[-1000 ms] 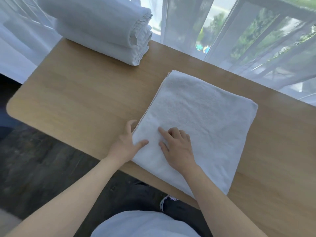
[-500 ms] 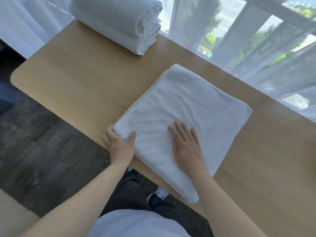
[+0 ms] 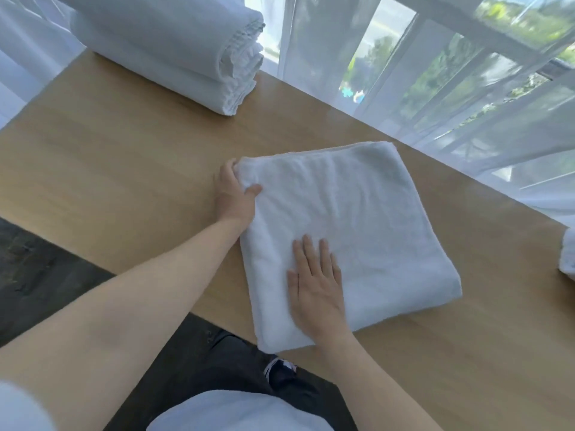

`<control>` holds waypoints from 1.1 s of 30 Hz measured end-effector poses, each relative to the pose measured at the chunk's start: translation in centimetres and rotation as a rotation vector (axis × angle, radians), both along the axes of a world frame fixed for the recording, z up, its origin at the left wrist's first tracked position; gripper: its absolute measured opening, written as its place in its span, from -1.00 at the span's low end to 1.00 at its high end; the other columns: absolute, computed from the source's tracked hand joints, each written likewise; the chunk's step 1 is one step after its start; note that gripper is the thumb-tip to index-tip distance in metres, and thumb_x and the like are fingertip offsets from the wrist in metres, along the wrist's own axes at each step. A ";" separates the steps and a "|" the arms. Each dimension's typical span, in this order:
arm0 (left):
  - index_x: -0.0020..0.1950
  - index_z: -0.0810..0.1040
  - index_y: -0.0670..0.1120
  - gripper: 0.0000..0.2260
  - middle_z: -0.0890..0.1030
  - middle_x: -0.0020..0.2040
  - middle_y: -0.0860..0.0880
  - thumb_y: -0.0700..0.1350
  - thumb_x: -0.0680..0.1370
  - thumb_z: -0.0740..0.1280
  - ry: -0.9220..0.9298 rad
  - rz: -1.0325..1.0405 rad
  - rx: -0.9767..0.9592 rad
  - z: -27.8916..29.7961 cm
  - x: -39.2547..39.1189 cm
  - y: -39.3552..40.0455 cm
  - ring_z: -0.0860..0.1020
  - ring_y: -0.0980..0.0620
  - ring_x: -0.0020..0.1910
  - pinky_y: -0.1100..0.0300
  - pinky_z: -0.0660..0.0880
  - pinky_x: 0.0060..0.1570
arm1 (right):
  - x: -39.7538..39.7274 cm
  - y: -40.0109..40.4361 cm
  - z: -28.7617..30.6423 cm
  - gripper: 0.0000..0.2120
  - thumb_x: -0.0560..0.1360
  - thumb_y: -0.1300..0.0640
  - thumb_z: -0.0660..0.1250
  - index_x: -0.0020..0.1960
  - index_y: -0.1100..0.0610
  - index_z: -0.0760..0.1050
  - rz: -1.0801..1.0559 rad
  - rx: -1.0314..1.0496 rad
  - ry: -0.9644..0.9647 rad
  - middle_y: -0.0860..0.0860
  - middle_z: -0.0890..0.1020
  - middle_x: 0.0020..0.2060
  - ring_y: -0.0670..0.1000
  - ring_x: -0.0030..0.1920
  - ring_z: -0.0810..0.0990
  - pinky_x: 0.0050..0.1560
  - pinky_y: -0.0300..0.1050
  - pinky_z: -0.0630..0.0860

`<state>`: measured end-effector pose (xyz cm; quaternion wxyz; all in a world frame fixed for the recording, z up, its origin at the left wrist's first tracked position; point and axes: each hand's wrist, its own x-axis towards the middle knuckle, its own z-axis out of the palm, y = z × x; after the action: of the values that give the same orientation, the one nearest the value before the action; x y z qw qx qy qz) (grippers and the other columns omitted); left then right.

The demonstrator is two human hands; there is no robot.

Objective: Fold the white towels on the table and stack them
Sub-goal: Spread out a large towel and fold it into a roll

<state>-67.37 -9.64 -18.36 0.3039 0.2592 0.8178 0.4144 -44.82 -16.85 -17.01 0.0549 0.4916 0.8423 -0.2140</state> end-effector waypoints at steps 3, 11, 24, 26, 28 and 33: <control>0.42 0.39 -0.13 -0.47 0.43 0.36 -0.11 -0.17 0.49 0.49 0.012 -0.084 0.020 0.6 -0.5 4.5 0.46 -0.04 0.29 0.28 0.32 0.22 | -1.4 -0.3 0.4 -0.40 0.65 -0.24 -0.31 0.63 -0.06 -0.26 0.054 -0.032 -0.011 -0.14 -0.28 0.60 -0.04 0.56 -0.44 0.56 0.08 -0.35; 0.48 0.33 0.00 -0.40 0.54 0.23 0.18 0.15 0.53 0.44 -0.203 -0.271 0.005 0.6 -0.9 1.5 0.54 0.18 0.18 0.27 0.44 0.13 | -5.5 -0.3 -0.8 -0.36 0.60 -0.33 -0.41 0.56 -0.08 -0.49 -0.074 -0.005 -0.147 -0.11 -0.45 0.55 0.07 0.52 -0.53 0.52 0.26 -0.38; 0.23 0.51 0.16 -0.81 0.60 0.08 0.23 0.05 0.62 0.33 -0.028 -0.422 -0.123 1.5 -0.6 0.7 0.57 0.18 0.10 0.33 0.43 -0.04 | -6.6 3.6 0.1 -0.39 0.66 -0.23 -0.20 0.64 -0.07 -0.25 -0.124 -0.021 0.007 -0.07 -0.29 0.60 0.03 0.58 -0.38 0.54 0.12 -0.40; 0.52 0.36 0.00 -0.57 0.48 0.42 0.02 0.01 0.66 0.28 0.178 -0.484 -0.130 1.4 -0.1 0.3 0.43 0.00 0.40 0.11 0.38 0.36 | -4.0 4.1 0.3 -0.41 0.67 -0.20 -0.16 0.64 -0.07 -0.20 -0.135 0.044 -0.040 -0.05 -0.21 0.62 0.04 0.61 -0.28 0.57 0.14 -0.34; 0.62 0.17 -0.10 -0.47 0.21 0.61 -0.06 0.00 0.68 0.19 0.459 -0.545 -0.146 1.3 1.8 -1.2 0.15 -0.06 0.59 0.01 0.11 0.54 | -1.1 4.3 0.2 -0.42 0.68 -0.19 -0.16 0.64 -0.09 -0.22 -0.229 0.057 -0.094 -0.05 -0.22 0.62 0.04 0.61 -0.28 0.57 0.14 -0.32; 0.65 -0.04 -0.05 -0.44 -0.10 0.66 -0.03 0.12 0.68 -0.15 0.600 -0.945 -0.139 -0.1 9.6 -4.5 -0.23 0.03 0.61 0.04 -0.21 0.59 | 1.9 4.7 -0.4 -0.46 0.71 -0.03 -0.06 0.64 -0.02 -0.11 -0.312 0.014 0.059 -0.07 -0.14 0.63 -0.05 0.60 -0.27 0.59 0.08 -0.26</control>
<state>-57.79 -14.14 -18.45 0.2270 0.6830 0.6888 0.0867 -42.96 -12.13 -17.44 -0.0072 0.6103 0.7585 -0.2284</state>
